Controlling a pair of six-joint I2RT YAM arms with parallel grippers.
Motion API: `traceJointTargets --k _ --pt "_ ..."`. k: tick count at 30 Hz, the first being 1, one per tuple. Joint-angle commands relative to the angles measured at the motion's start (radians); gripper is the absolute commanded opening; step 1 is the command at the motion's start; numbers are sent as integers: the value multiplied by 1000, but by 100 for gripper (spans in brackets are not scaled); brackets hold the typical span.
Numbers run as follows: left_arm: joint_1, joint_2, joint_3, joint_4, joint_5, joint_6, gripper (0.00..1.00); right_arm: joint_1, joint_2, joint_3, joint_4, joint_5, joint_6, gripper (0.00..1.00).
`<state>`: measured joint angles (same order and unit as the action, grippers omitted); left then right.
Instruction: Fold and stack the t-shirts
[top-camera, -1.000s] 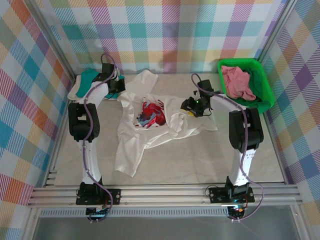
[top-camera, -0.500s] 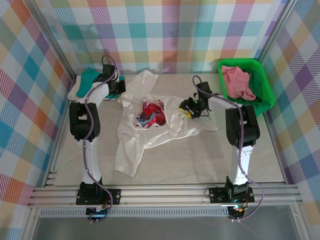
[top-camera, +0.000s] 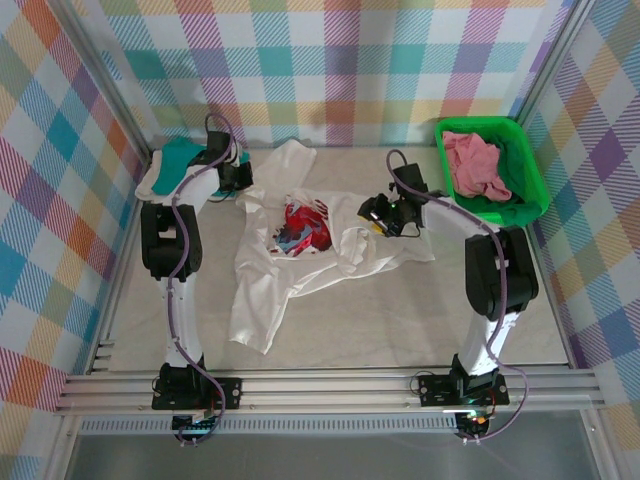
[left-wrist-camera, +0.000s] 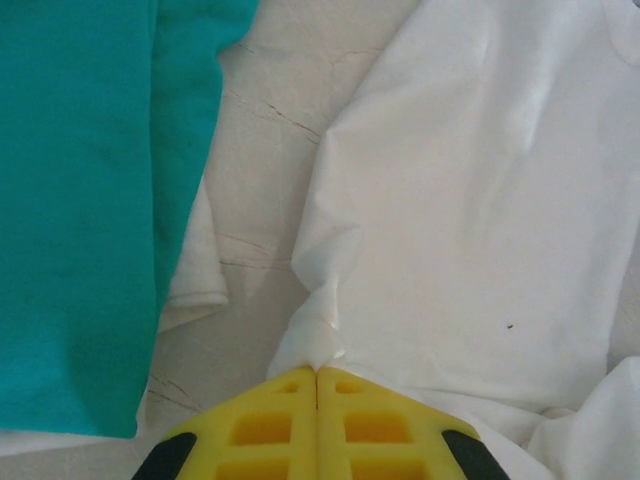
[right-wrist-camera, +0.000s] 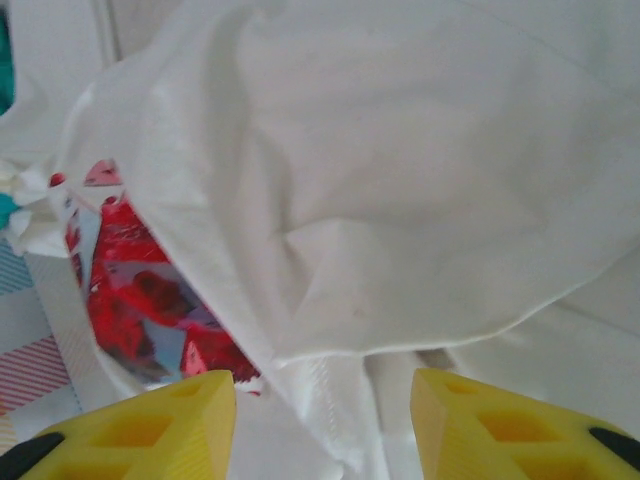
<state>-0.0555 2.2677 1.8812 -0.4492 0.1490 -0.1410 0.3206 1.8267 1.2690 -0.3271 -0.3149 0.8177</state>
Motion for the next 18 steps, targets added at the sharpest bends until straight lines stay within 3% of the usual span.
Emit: traceJointTargets --k 1,18 --pt "13 7 22 -11 23 -5 0 13 -18 -60 22 -10 65 50" --pt "13 22 35 -8 24 1 0 41 143 13 195 7 250 45"
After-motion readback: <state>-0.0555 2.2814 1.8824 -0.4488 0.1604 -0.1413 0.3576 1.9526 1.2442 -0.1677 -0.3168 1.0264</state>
